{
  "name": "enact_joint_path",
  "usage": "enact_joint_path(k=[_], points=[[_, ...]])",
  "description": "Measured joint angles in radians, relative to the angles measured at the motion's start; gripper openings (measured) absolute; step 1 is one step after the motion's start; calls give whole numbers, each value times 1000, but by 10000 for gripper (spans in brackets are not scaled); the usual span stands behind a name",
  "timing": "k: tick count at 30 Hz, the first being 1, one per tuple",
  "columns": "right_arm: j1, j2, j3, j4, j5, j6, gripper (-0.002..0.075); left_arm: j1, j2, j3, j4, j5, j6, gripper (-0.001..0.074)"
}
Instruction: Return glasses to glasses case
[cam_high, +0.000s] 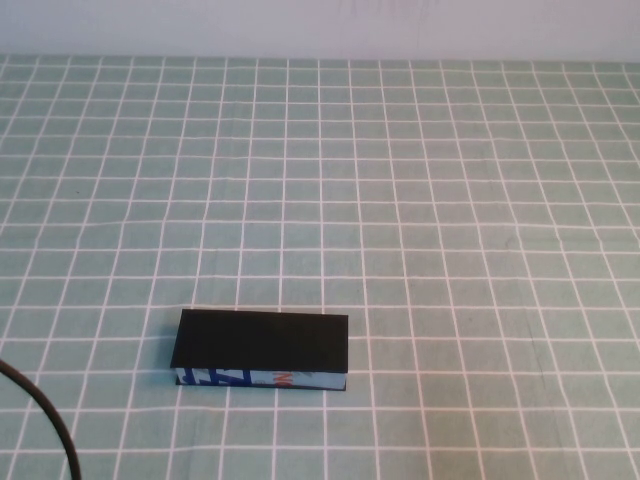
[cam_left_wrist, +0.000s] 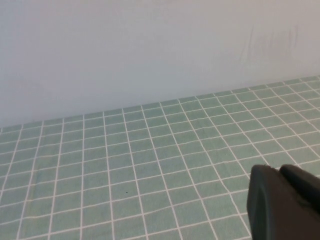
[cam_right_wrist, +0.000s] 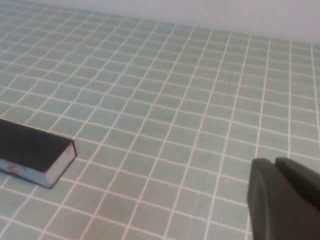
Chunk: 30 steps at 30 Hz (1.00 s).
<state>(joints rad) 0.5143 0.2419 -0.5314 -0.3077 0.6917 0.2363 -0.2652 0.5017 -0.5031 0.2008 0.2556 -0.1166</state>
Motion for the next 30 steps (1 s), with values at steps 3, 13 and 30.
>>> enact_joint_path(k=[3,13,30], points=[[0,0,0,0,13,0,-13,0,0,0,2,0,0,-1],[0,0,0,0,17,0,-13,0,0,0,2,0,-2,-1],[0,0,0,2,18,0,-13,0,-331,194,159,-33,-4,-1]])
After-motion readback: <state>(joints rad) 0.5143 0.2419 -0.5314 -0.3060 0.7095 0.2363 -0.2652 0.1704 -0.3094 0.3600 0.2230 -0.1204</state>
